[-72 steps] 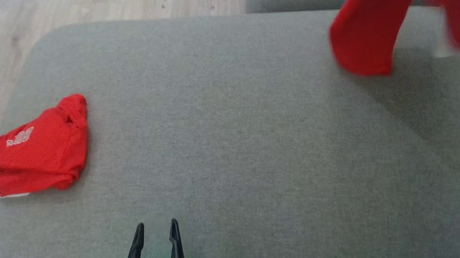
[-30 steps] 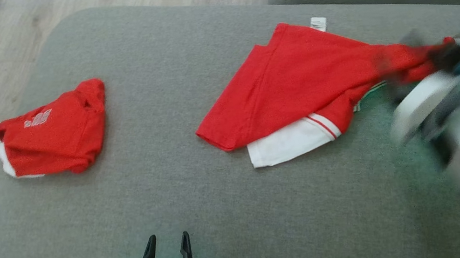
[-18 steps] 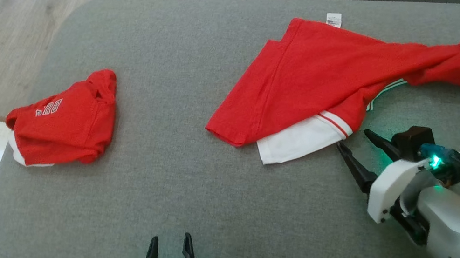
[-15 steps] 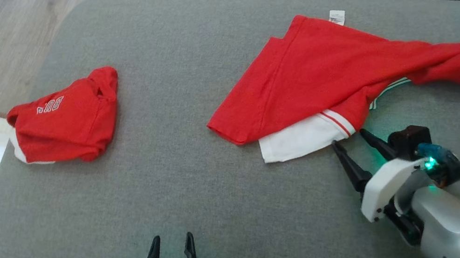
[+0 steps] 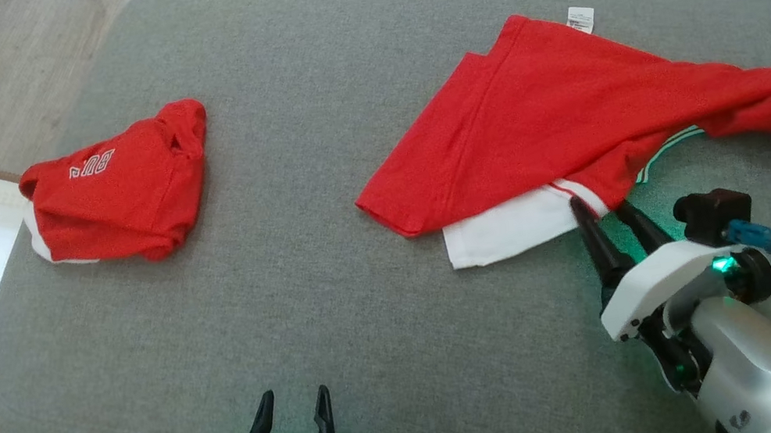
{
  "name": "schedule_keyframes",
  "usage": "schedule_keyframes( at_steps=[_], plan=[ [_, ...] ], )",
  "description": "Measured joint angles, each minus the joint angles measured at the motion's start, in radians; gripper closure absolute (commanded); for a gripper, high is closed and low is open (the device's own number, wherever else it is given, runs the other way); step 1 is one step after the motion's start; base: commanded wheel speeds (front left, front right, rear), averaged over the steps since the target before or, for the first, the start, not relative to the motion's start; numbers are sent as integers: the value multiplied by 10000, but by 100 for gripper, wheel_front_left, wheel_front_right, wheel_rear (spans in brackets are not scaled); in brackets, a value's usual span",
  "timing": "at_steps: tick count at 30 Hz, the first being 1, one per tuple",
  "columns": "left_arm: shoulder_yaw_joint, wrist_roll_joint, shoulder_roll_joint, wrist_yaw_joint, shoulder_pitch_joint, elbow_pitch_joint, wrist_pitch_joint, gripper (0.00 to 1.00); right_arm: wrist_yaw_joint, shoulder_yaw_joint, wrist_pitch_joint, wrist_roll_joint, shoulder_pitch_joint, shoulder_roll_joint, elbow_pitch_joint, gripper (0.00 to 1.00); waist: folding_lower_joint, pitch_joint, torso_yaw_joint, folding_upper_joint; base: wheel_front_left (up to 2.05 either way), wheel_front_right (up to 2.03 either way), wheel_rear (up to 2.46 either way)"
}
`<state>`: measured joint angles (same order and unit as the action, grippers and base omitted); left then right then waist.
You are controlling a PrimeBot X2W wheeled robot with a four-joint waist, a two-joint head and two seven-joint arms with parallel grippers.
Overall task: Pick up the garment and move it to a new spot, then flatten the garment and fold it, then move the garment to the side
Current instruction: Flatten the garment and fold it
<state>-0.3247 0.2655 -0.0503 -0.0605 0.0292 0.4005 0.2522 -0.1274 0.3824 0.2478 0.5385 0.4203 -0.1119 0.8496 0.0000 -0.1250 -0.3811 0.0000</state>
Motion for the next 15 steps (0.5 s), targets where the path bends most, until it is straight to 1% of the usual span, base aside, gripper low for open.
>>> schedule_keyframes(
  at_steps=[1,5,8,11,15],
  plan=[
    [0,0,0,2,0,2,-2,0,0,8,0,-15,4,10,10,100,0,-12,13,0,0,0,0],
    [0,2,0,81,-14,0,0,0,0,36,0,-130,4,58,138,100,0,-35,145,0,0,0,0],
    [13,2,0,90,-16,-4,0,0,0,-198,0,-94,-39,4,58,100,0,24,329,0,0,0,0],
    [35,4,-2,92,-13,-12,0,0,0,-424,0,19,-178,-144,-178,100,0,107,507,0,0,0,0],
    [171,2,-2,100,1,-33,0,0,0,-746,0,416,-1018,-644,-719,100,0,321,992,0,0,0,0]
  ],
)
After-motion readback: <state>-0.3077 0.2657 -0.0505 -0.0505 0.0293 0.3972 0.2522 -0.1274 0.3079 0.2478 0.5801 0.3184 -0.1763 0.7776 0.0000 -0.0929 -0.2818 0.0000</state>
